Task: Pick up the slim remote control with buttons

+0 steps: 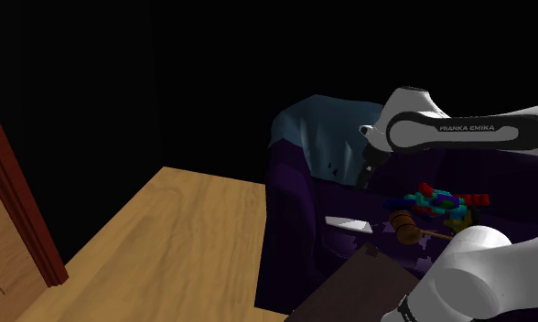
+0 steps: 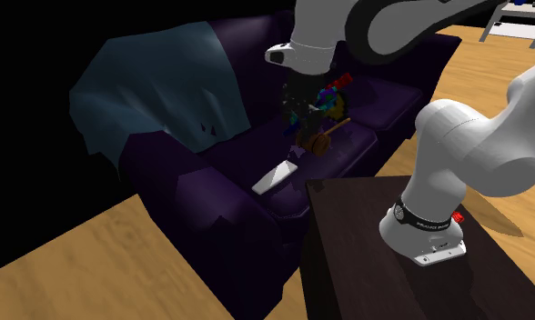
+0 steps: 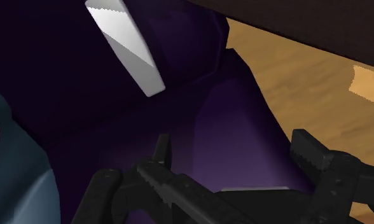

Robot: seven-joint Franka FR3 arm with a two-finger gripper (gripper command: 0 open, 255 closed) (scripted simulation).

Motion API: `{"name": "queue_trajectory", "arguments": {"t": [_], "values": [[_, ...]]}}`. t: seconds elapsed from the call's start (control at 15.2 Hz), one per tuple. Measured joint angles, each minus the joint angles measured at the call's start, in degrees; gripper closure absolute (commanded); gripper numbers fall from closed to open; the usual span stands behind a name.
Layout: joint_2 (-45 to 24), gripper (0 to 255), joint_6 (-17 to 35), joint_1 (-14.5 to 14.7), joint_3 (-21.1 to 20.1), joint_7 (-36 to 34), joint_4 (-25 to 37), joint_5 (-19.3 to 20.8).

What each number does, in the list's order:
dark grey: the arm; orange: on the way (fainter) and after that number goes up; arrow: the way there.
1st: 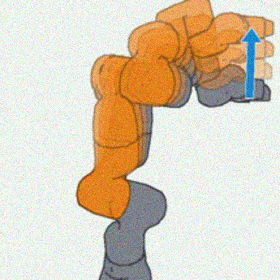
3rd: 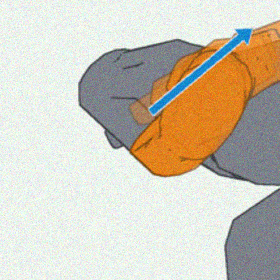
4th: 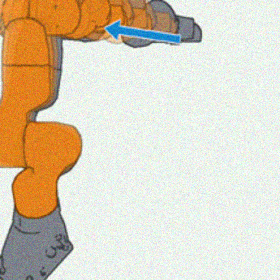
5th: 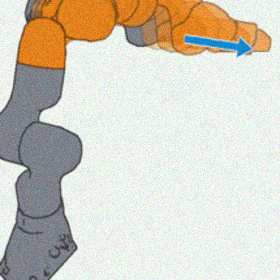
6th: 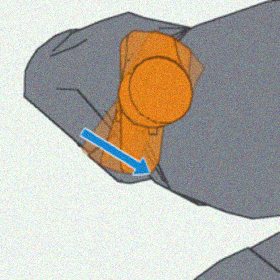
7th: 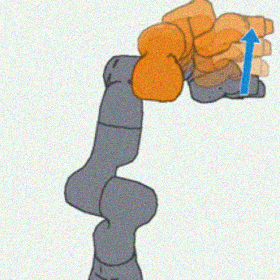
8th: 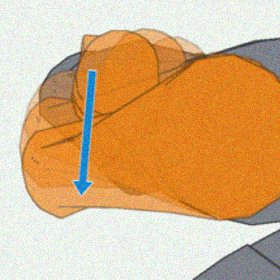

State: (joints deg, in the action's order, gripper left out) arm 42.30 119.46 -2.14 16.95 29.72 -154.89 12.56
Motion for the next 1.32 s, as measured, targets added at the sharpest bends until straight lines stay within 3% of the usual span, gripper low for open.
{"name": "queue_trajectory", "arguments": {"t": [0.53, 0.86, 1.06, 1.19, 1.32], "values": [[-13.5, 0, 14.8, 0.6, 10.7, 13.8, -2.6, 4.0], [-26.3, 0, 24.7, 4.0, 18.6, 25.1, -0.7, 1.4], [-35.9, 0, 30.6, 7.7, 23.3, 35.3, 1.6, -5.7], [-43.2, 0, 33.9, 9.5, 24.8, 44.6, 3.7, -14.3], [-49.6, 0, 35.6, 8.3, 23.3, 54.3, 6.1, -23.3]]}}
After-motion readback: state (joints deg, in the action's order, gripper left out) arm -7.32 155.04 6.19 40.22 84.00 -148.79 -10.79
